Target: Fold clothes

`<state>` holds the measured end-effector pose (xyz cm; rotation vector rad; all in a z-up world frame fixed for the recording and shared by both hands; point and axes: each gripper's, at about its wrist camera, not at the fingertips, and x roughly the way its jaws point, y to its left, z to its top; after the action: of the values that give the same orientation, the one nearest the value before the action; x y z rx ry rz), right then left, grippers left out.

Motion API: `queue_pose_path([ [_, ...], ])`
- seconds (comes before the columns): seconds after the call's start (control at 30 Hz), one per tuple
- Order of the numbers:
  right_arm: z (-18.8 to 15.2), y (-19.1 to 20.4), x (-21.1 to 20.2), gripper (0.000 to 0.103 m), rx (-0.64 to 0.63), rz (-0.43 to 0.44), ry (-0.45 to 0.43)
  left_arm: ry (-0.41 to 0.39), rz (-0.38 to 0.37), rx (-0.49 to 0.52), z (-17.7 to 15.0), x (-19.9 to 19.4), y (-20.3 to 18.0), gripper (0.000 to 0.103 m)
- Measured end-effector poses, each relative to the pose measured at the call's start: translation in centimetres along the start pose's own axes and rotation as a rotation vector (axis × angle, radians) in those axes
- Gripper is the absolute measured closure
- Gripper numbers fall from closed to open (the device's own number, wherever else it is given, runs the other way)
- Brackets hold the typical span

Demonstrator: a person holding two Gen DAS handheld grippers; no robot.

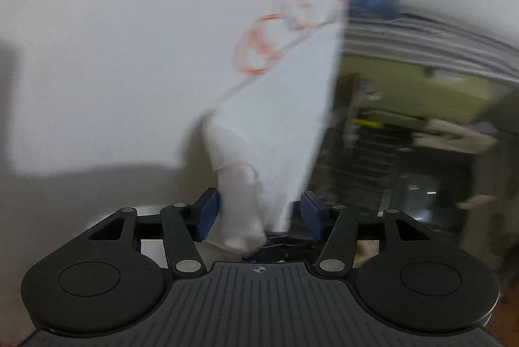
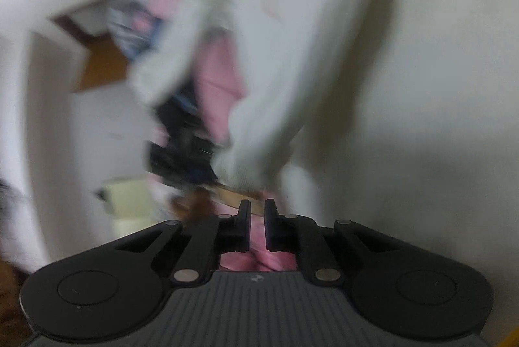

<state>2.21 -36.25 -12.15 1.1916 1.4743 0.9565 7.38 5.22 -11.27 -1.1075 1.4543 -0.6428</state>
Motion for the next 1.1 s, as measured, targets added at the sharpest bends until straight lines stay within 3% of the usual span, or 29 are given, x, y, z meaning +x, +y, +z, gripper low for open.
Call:
queue_pose_path([
  [0.1,-0.4,-0.2,0.2,0.093,-0.020,-0.079,0.013,-0.021,0.057,0.012,-0.3,-0.1,0.7,0.044],
  [0.17,-0.5,0.7,-0.2,0.087,-0.070,-0.103,0.004,-0.040,0.082,0.035,-0.6,-0.2,0.9,0.038],
  [0.27,-0.9,3.1,-0.7,0.082,-0.214,-0.182,-0.020,-0.042,0.110,0.112,-1.0,0.0,-0.1,0.031],
  [0.4,-1.5,5.6,-0.6,0.074,-0.425,-0.340,-0.042,-0.039,0.204,0.226,-1.6,0.8,-1.4,0.031],
  [0.5,-2.8,7.3,0.4,0.074,-0.602,-0.445,-0.047,-0.033,0.227,0.235,-1.6,1.6,-1.7,0.039],
  [0.57,-3.9,8.7,1.5,0.074,-0.735,-0.499,-0.048,-0.009,0.237,0.223,-1.6,1.9,-1.7,0.056],
  [0.63,-5.2,9.8,2.3,0.074,-0.881,-0.560,-0.056,0.013,0.246,0.199,-1.6,2.2,-1.6,0.066],
  [0.7,-6.6,10.8,3.0,0.069,-1.021,-0.614,-0.064,0.029,0.226,0.156,-1.7,1.8,-1.3,0.079],
  [0.77,-7.8,11.2,3.5,0.055,-1.132,-0.642,-0.074,0.021,0.169,0.075,-1.5,1.8,-1.2,0.089],
  [0.83,-8.6,11.4,4.0,0.053,-1.215,-0.660,-0.080,0.007,0.086,-0.012,-1.2,1.9,-1.2,0.089],
  [0.9,-9.3,11.6,5.2,0.041,-1.290,-0.694,-0.093,-0.001,0.025,-0.072,-0.8,1.9,-1.4,0.090],
  [1.1,-11.4,11.5,8.7,0.040,-1.596,-0.898,-0.165,-0.023,0.000,-0.131,-0.6,2.0,-2.3,0.090],
])
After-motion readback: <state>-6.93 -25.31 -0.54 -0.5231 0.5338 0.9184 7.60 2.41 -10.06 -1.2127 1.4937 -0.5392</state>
